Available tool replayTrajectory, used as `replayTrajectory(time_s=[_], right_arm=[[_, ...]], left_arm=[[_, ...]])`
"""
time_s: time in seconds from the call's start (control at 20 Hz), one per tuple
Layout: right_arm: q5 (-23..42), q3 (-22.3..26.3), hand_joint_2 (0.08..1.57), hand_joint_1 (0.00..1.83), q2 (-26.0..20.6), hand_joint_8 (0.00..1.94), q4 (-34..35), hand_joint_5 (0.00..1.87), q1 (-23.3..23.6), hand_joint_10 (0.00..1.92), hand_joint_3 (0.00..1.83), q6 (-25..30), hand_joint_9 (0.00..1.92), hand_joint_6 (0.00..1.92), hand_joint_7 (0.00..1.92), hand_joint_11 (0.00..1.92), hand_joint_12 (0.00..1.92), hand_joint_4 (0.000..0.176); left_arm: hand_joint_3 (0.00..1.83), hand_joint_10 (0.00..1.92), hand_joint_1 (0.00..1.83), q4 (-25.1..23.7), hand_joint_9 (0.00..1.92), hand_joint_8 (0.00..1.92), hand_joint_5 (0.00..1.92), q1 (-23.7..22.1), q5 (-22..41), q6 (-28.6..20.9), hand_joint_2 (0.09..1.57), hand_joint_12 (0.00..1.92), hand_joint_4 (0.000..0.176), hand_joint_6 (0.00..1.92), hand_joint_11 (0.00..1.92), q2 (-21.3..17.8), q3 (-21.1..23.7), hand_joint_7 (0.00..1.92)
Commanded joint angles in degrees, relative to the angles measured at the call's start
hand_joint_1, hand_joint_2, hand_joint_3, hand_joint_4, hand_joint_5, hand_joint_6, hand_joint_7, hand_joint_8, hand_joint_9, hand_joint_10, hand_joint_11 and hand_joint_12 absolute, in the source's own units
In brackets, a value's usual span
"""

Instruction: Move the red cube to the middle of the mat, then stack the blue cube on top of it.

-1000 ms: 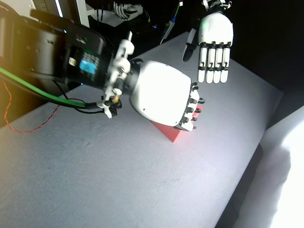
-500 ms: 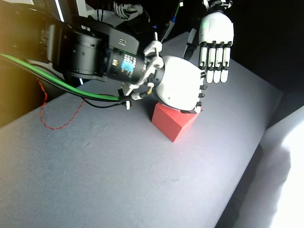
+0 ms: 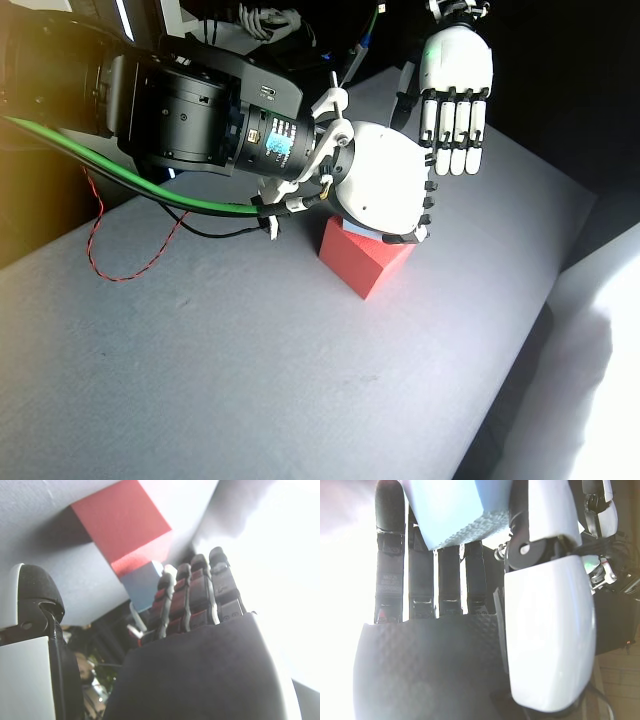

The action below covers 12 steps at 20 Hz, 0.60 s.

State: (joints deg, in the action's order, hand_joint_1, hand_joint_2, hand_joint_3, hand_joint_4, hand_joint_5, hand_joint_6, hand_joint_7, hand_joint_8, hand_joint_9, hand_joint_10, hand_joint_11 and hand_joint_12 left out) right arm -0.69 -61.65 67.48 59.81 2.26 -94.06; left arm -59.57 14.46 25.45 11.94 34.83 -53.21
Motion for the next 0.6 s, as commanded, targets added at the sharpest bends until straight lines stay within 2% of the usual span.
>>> replayTrajectory(time_s=[0.0,0.05,0.1,0.15,0.2,0.45,0.5,0.55], right_arm=[[2.9,-0.4,1.1,1.23,-0.3,0.88,0.3,0.97,0.0,0.24,0.0,0.1,1.06,0.99,1.06,0.59,1.1,0.015],[2.9,-0.6,1.09,1.35,-0.2,0.85,0.4,0.97,-0.2,0.89,0.0,0.1,0.93,0.99,1.1,0.6,1.09,0.0],[3.0,-0.8,1.1,1.37,0.0,0.9,0.4,0.95,-0.3,1.04,0.0,0.2,0.88,1.02,1.08,0.6,1.1,0.0],[3.0,-1.1,1.11,1.37,0.2,0.96,0.5,0.93,-0.3,1.1,0.0,0.2,0.86,1.04,1.06,0.59,1.12,0.0],[3.0,-1.4,1.11,1.37,0.5,0.96,0.5,0.93,-0.2,1.08,0.0,0.2,0.87,1.03,1.06,0.6,1.11,0.0],[2.9,-3.4,1.12,1.37,2.1,0.99,1.0,0.9,0.2,1.1,0.0,0.6,0.86,1.08,1.05,0.6,1.12,0.0],[2.9,-3.9,1.13,1.25,2.4,0.99,1.1,0.91,0.2,0.65,0.0,0.7,0.9,1.05,1.03,0.57,1.13,0.0],[2.8,-4.2,1.14,1.22,2.6,1.03,1.2,0.88,0.2,0.41,0.0,1.0,0.92,1.07,1.0,0.5,1.17,0.0]], left_arm=[[0.01,0.0,0.68,1.9,0.0,0.0,0.0,-0.9,3.2,0.3,1.09,0.0,0.0,0.0,0.0,-0.6,-0.4,0.0],[0.0,0.0,0.71,1.9,0.0,0.0,0.0,-0.9,3.2,0.3,1.07,0.0,0.0,0.0,0.0,-0.6,-0.4,0.0],[0.0,0.0,0.71,2.1,0.0,0.0,0.0,-0.9,3.2,0.3,1.07,0.0,0.0,0.0,0.0,-0.6,-0.4,0.0],[0.01,0.0,0.64,2.1,0.0,0.0,0.0,-0.9,3.2,0.3,1.08,0.0,0.0,0.0,0.0,-0.6,-0.4,0.0],[0.01,0.0,0.6,2.1,0.0,0.0,0.0,-0.9,3.2,0.3,1.08,0.0,0.0,0.0,0.0,-0.6,-0.4,0.0],[0.0,0.0,0.67,2.1,0.0,0.0,0.0,-0.9,3.2,0.3,1.09,0.0,0.0,0.0,0.0,-0.5,-0.3,0.0],[0.0,0.0,0.65,2.1,0.0,0.0,0.0,-0.9,3.2,0.3,1.09,0.0,0.0,0.0,0.0,-0.5,-0.2,0.0],[0.0,0.0,0.67,2.1,0.0,0.0,0.0,-0.9,3.2,0.3,1.09,0.0,0.0,0.0,0.0,-0.5,-0.2,0.0]])
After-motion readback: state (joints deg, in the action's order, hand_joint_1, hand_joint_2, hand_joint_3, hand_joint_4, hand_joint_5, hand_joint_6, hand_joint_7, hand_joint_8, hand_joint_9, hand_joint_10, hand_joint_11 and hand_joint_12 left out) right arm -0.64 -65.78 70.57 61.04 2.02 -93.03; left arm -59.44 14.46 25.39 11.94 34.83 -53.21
